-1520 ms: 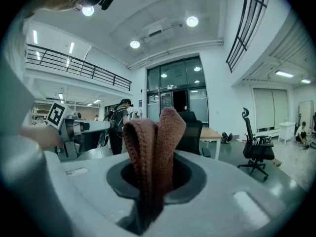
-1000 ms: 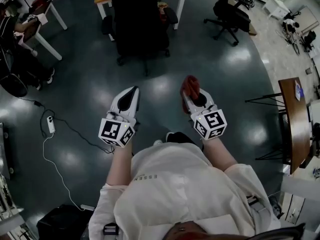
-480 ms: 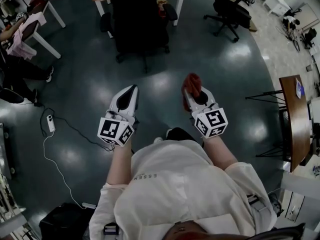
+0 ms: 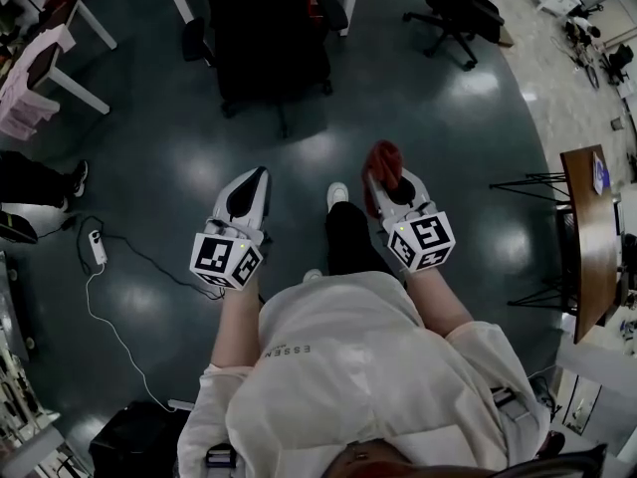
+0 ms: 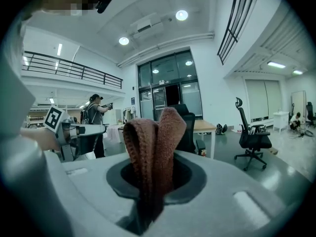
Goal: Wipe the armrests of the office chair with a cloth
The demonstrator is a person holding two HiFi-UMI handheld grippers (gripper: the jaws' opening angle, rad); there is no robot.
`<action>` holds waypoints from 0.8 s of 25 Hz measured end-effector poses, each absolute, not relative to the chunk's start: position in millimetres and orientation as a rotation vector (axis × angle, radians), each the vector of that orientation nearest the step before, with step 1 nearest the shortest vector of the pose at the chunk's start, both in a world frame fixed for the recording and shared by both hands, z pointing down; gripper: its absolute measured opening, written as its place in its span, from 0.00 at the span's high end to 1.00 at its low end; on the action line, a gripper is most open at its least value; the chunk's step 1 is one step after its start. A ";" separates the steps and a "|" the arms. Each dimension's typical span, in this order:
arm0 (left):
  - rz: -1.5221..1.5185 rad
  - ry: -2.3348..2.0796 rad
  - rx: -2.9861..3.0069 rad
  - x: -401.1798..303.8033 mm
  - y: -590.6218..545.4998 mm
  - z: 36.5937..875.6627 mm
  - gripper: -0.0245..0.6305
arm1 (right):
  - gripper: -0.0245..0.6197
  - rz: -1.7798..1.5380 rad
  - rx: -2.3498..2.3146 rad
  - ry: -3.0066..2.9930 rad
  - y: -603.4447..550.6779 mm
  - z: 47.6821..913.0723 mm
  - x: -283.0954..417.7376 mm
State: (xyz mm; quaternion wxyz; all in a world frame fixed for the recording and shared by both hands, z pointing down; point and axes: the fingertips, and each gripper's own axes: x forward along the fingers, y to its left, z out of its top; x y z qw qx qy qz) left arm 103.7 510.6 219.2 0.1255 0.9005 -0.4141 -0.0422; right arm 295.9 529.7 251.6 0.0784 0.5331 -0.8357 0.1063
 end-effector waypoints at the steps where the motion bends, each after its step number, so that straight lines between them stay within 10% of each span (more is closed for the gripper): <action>1: -0.112 -1.213 2.613 107.5 500.2 223.9 0.94 | 0.88 0.334 1.591 -2.503 519.0 256.7 300.9; 20: 0.021 -1.243 2.499 227.4 190.0 260.2 0.94 | 0.88 0.416 1.472 -2.455 194.0 285.9 436.1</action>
